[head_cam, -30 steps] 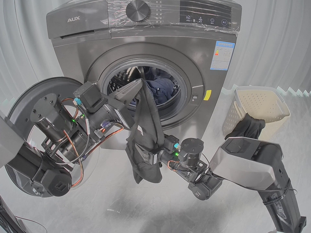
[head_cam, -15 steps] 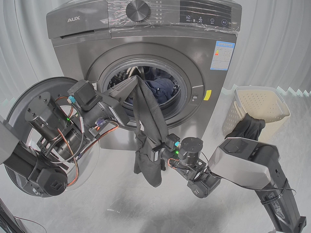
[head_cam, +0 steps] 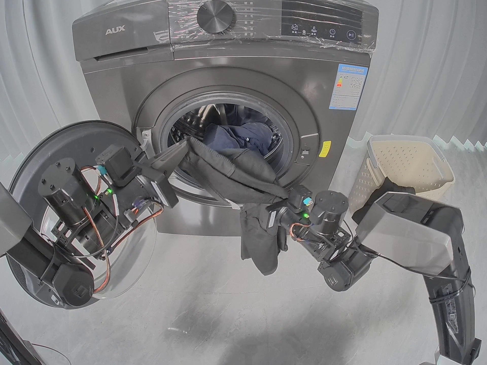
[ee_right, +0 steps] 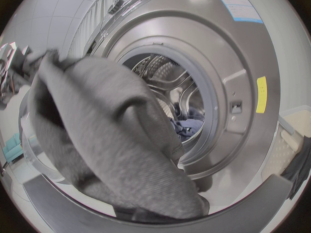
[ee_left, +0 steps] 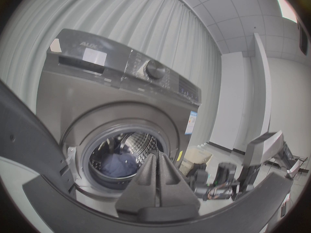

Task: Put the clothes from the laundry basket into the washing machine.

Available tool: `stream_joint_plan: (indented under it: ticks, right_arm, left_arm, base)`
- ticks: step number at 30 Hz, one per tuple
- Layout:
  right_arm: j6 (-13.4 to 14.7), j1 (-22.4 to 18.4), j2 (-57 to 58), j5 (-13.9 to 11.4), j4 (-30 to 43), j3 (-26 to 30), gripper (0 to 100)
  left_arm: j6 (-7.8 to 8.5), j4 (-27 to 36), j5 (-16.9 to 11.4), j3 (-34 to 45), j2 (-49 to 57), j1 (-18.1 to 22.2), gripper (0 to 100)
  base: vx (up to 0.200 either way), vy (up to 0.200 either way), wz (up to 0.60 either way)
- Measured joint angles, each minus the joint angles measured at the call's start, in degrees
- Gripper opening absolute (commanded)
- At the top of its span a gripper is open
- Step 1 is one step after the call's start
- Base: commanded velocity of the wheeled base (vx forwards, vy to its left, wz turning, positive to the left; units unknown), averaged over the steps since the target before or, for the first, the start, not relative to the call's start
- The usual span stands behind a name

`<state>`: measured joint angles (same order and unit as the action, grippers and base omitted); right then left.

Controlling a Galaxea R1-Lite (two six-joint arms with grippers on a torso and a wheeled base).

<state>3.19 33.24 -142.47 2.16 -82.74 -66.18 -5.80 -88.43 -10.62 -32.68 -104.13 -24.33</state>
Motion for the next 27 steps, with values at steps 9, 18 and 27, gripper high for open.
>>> stream_joint_plan:
  ticks: [9,18,27]
  right_arm:
    - [-0.1,-1.2,5.3,0.0,0.4,0.6,0]
    - [-0.2,-0.7,9.7,0.1,0.6,0.3,0]
    - [-0.3,-0.6,13.4,0.0,1.6,-0.7,0]
  left_arm:
    - [0.99,0.0,0.0,4.5,-3.9,1.2,0]
    - [1.35,-0.2,0.1,6.6,-9.0,0.6,0]
    - [1.49,-0.3,0.2,7.2,-12.2,-0.3,100]
  base:
    - [0.000,0.000,0.00]
    - [0.000,0.000,0.00]
    - [0.000,0.000,0.00]
